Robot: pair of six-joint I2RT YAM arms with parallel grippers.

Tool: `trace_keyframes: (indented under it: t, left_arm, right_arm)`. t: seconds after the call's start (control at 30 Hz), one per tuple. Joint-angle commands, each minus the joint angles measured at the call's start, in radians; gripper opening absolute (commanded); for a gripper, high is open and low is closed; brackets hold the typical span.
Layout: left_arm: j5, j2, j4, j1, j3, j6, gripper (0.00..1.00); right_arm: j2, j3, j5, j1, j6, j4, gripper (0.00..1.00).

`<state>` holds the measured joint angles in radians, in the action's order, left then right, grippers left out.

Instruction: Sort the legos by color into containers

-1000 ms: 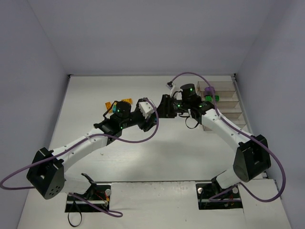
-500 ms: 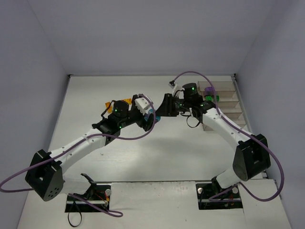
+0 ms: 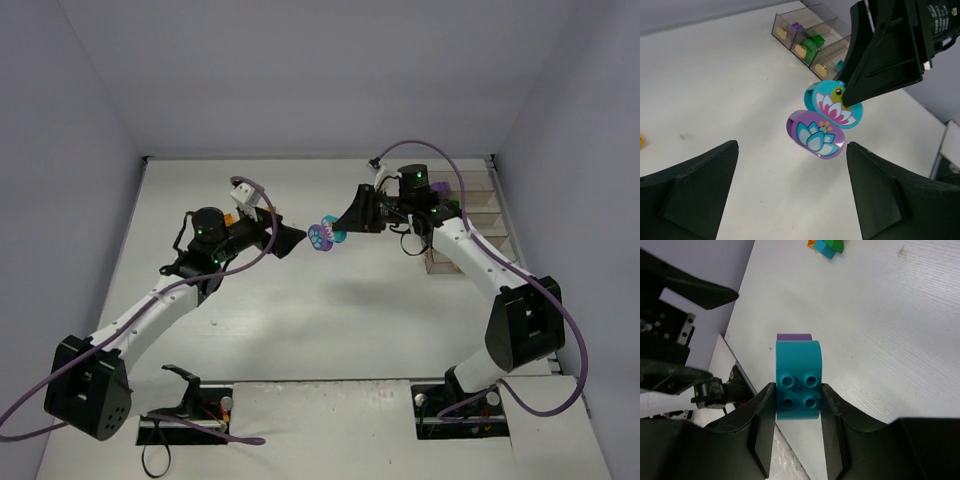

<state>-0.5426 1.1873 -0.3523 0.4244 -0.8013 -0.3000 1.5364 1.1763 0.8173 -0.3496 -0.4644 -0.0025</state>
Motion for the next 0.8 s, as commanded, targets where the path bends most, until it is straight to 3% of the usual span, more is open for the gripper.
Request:
trace_keyframes:
  t: [0.0, 0.13, 0.3, 0.77]
  left_arm:
    - [-0.193, 0.018, -0.255, -0.076, 0.04, -0.264, 0.82]
    - [-0.322, 0.092, -0.5, -0.116, 0.071, -0.431, 0.8]
    - [-0.483, 0.175, -0.658, -0.115, 0.017, -0.548, 0.77]
    - [-0.565, 0.245, -0.703, -0.115, -0.072, -0.596, 0.66]
  right_arm:
    - [-0.033, 0.04, 0.114, 0.02, 0.021, 0.082, 0.0]
    - [-0.05, 0.022, 0.206, 0.043, 0.035, 0.134, 0.0]
    - [-0.071, 0.029, 0.289, 0.044, 0.052, 0.2, 0.0]
    - [-0.079, 0.08, 0.387, 0.044, 0.072, 0.266, 0.0]
